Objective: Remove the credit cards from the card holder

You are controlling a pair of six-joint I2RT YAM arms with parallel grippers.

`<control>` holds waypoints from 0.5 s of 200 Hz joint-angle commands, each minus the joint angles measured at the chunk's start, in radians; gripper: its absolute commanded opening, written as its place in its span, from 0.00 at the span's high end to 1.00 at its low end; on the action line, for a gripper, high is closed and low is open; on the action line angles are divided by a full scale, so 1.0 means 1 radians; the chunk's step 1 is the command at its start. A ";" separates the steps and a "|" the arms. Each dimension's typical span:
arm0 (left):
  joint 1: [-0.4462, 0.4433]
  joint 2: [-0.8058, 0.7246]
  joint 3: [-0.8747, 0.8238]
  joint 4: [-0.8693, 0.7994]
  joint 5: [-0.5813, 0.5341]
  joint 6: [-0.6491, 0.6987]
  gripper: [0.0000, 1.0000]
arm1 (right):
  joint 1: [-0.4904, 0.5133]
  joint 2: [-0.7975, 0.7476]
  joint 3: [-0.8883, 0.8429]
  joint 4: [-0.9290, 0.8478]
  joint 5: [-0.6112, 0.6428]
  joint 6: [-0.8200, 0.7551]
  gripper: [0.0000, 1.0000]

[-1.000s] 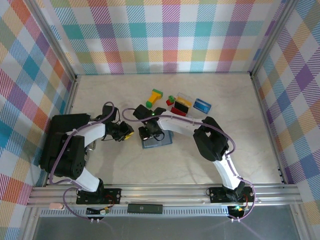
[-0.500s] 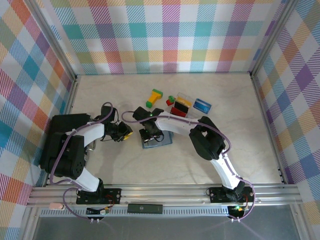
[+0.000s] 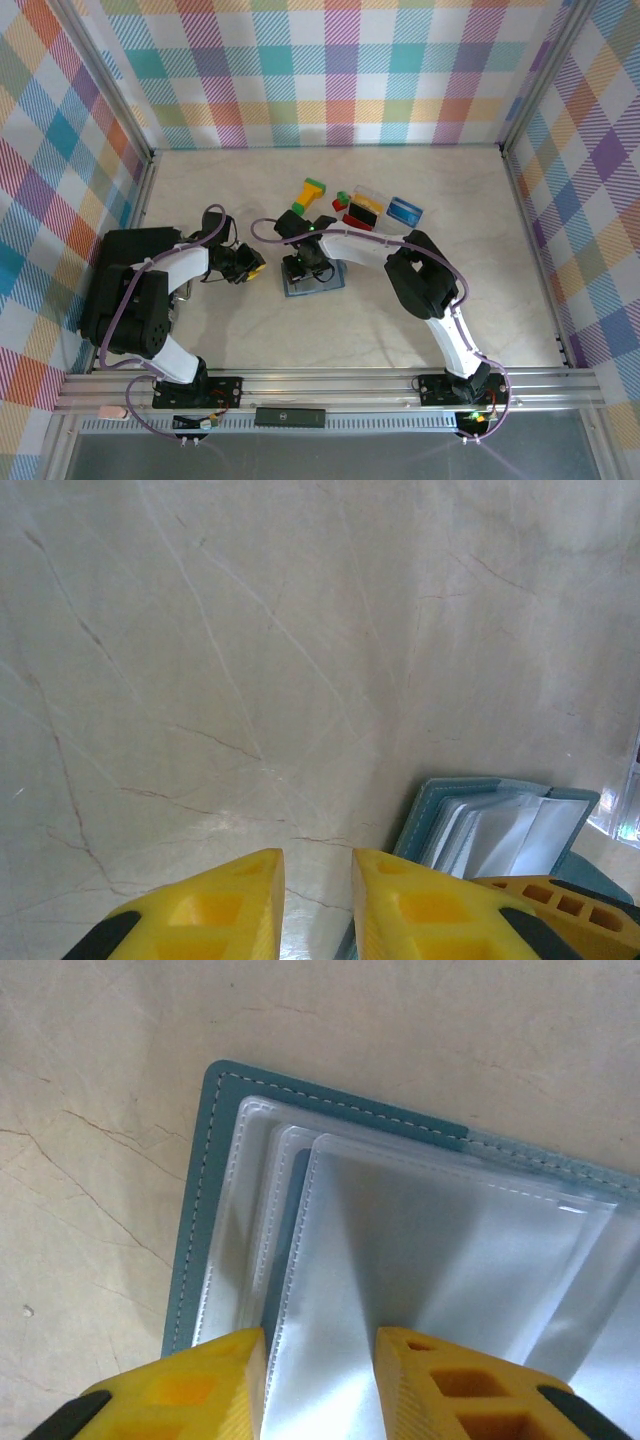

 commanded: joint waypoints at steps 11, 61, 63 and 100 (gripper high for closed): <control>0.010 -0.025 -0.008 -0.034 0.024 0.014 0.76 | -0.005 0.029 -0.032 -0.052 0.042 -0.005 0.68; 0.009 -0.029 -0.006 -0.034 0.025 0.014 0.76 | -0.002 0.051 -0.027 -0.066 0.073 -0.015 0.61; 0.010 -0.028 -0.006 -0.034 0.025 0.015 0.76 | -0.002 0.052 -0.026 -0.066 0.074 -0.016 0.61; 0.009 -0.028 -0.006 -0.036 0.023 0.015 0.76 | 0.001 0.067 -0.018 -0.084 0.107 -0.012 0.66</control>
